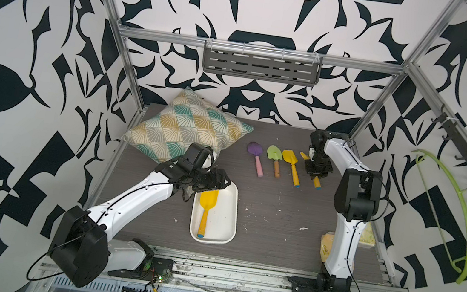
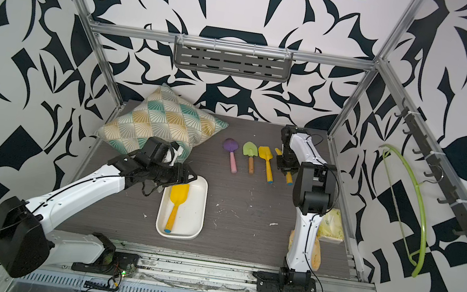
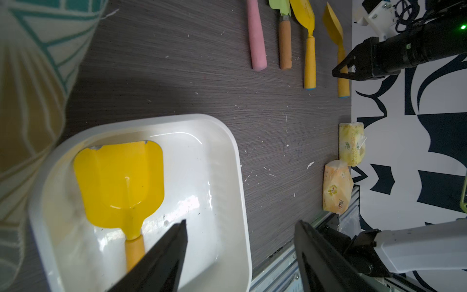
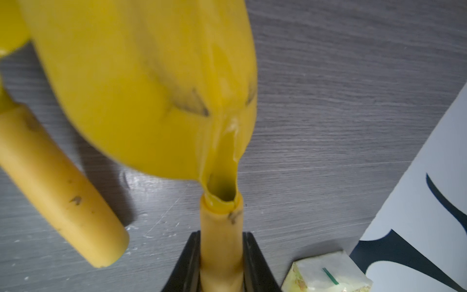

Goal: Take the shovel out of the storage box
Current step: Place the shovel at the center of the board.

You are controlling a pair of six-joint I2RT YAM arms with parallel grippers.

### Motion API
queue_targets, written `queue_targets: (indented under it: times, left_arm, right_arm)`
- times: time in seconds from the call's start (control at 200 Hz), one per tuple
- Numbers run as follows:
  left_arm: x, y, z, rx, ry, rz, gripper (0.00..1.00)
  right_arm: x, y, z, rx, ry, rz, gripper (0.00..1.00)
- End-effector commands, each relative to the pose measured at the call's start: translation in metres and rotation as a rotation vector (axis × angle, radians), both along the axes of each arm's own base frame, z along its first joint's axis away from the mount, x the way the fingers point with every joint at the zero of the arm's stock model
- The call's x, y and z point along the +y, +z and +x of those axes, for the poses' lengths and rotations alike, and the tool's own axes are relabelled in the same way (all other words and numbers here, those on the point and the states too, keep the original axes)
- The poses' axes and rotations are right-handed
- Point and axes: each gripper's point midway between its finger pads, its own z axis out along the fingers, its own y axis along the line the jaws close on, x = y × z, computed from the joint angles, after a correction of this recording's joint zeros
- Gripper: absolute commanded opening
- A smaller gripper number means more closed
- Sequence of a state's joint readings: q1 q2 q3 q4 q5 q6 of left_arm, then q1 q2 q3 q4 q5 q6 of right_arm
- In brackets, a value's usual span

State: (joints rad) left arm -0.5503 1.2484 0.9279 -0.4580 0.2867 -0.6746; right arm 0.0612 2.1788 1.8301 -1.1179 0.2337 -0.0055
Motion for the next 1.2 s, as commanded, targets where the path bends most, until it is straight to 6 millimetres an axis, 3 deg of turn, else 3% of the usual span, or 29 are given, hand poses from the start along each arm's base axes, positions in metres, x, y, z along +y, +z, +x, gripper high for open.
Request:
queue_targets:
  times: [0.0, 0.35, 0.675, 1.095, 1.11, 1.195]
  left_arm:
    - [0.005, 0.0, -0.005, -0.015, -0.003, 0.017, 0.75]
    - [0.009, -0.015, -0.012, 0.045, -0.02, 0.069, 0.75]
    - [0.01, -0.021, -0.016, 0.072, -0.022, 0.099, 0.76]
    - [0.016, -0.025, -0.032, 0.1, -0.066, 0.178, 0.76]
    - [0.015, -0.033, -0.032, 0.125, -0.066, 0.195, 0.76]
    - [0.018, -0.039, -0.036, 0.156, -0.061, 0.223, 0.76]
  right_arm:
    - [-0.011, 0.014, 0.001, -0.014, 0.005, -0.066, 0.0]
    - [-0.01, -0.011, 0.014, -0.002, -0.032, -0.061, 0.03]
    - [-0.001, -0.019, 0.014, -0.008, -0.063, 0.006, 0.29]
    - [0.002, -0.027, 0.008, 0.02, -0.098, 0.037, 0.35]
    - [0.008, -0.028, 0.008, 0.023, -0.097, 0.067, 0.35]
    - [0.012, -0.023, 0.008, 0.013, -0.105, 0.094, 0.35]
